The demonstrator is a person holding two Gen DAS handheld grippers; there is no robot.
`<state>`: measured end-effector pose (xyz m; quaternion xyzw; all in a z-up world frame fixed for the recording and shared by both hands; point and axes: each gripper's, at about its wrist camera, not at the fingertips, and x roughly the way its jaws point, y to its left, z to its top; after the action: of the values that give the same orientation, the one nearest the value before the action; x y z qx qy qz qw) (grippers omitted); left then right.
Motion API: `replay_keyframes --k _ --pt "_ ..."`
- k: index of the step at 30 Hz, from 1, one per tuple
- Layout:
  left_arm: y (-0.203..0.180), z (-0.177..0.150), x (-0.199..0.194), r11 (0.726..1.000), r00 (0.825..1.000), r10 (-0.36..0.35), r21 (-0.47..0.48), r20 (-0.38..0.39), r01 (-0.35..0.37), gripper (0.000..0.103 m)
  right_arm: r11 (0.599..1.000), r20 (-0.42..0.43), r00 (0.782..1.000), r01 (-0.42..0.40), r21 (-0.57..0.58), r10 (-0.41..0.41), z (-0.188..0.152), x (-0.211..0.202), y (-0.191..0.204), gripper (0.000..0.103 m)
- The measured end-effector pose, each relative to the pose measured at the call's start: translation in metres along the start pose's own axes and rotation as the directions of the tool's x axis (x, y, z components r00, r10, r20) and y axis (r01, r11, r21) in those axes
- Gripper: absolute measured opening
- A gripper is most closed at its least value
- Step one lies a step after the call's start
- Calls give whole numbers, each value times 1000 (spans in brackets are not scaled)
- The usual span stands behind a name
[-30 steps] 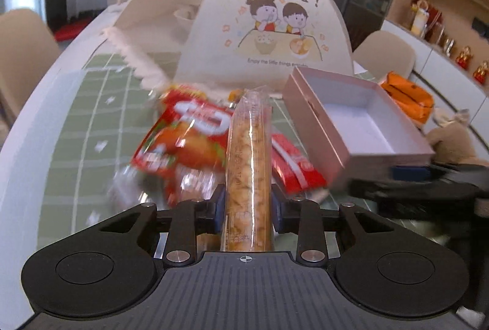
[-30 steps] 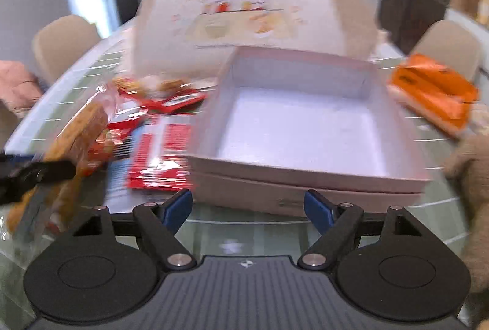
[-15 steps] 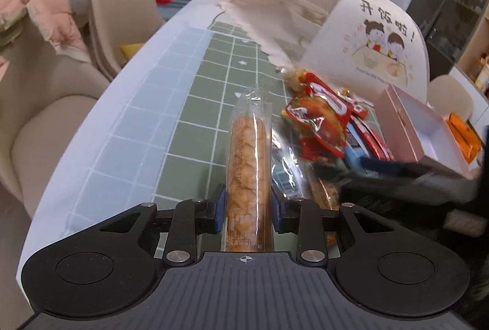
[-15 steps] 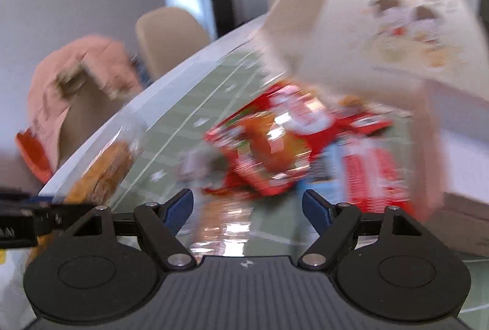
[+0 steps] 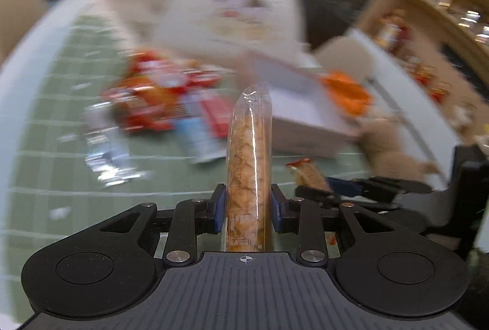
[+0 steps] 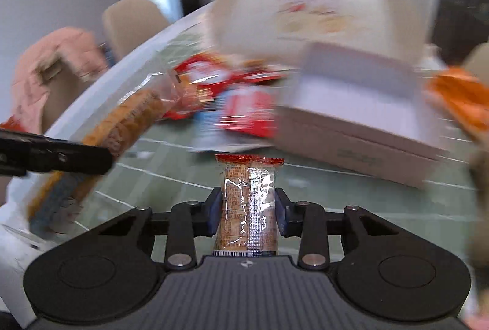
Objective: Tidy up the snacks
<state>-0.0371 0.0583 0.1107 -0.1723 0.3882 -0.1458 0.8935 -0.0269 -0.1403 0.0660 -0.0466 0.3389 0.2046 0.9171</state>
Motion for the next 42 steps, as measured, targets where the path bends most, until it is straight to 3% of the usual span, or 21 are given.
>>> replay_keyframes --k 4,7,9,11,13,16,20,23,25,28,31,37,39,42 --pt "-49 39 1 986 986 -151 79 73 145 34 990 69 989 124 61 -128 -17 -45 -40 35" --pt "-79 81 24 977 968 -188 132 168 167 34 976 97 980 157 152 -173 -22 -64 -66 35" --pt "-80 109 60 981 963 -191 73 188 180 36 964 105 976 168 205 -192 -21 -71 -77 35" --pt "-70 126 98 984 970 -166 -32 179 175 37 957 111 972 177 231 -206 -21 -78 -86 35" --pt "-58 126 111 983 973 -151 -74 172 166 37 953 116 969 186 239 -219 -20 -85 -91 35" --pt "-42 109 94 986 969 -144 -53 200 157 37 952 142 961 202 229 -238 -19 -96 -94 35" --pt "-16 74 74 992 984 -61 -98 168 78 38 952 224 939 209 225 -259 6 -95 -91 35" --pt "9 53 72 991 992 20 -136 126 -2 38 950 301 919 178 256 -253 48 -73 -99 36" --pt "25 43 65 986 990 96 -149 102 -80 38 949 322 914 163 269 -248 73 -45 -109 54" --pt "51 32 44 967 973 214 -163 88 -198 38 949 225 948 160 273 -225 98 1 -118 54" --pt "75 19 27 945 956 283 -190 71 -266 38 970 194 972 85 227 -131 100 27 -98 54" --pt "102 -5 17 923 951 306 -254 32 -289 38 977 67 994 -98 191 86 126 101 -35 54" --pt "102 -9 19 932 955 294 -231 26 -280 38 974 26 996 -90 208 87 139 135 -15 54" --pt "102 -14 21 948 963 268 -187 30 -258 38 963 -6 1000 -5 268 7 156 182 2 54"
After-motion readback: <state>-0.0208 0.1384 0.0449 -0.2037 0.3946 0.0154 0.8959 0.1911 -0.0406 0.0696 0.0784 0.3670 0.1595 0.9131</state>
